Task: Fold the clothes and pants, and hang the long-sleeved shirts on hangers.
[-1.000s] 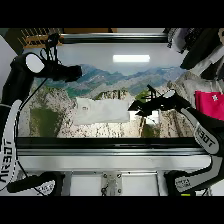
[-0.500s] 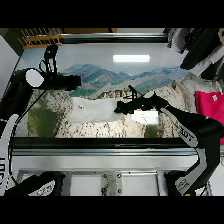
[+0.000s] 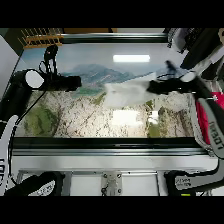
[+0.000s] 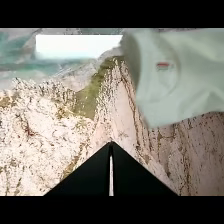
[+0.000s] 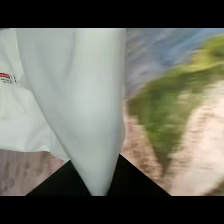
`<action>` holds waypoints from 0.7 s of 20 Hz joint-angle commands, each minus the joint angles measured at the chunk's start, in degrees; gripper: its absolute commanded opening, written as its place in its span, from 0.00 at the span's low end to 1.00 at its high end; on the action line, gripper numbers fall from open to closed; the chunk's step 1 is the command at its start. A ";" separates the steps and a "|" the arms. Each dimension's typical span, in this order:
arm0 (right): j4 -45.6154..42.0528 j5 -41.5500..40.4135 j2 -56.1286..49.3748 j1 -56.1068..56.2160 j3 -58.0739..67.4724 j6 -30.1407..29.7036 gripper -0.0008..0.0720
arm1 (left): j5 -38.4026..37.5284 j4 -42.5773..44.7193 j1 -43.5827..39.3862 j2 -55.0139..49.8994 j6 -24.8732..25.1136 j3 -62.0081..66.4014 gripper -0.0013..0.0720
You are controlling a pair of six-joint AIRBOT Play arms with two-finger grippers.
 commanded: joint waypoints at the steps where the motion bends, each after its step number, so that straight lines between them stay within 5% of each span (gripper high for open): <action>1: -8.44 0.70 6.60 -17.77 1.70 2.36 0.03 | -0.09 -0.02 -0.04 0.02 0.00 -0.02 0.03; 7: -8.22 -6.60 10.86 -40.46 1.70 2.38 0.03 | -1.60 -0.02 -0.09 0.02 -2.58 -0.04 0.03; 14: -8.31 -1.20 13.42 -45.64 1.64 4.39 0.03 | -1.62 -0.02 -0.09 0.02 -2.60 -0.04 0.03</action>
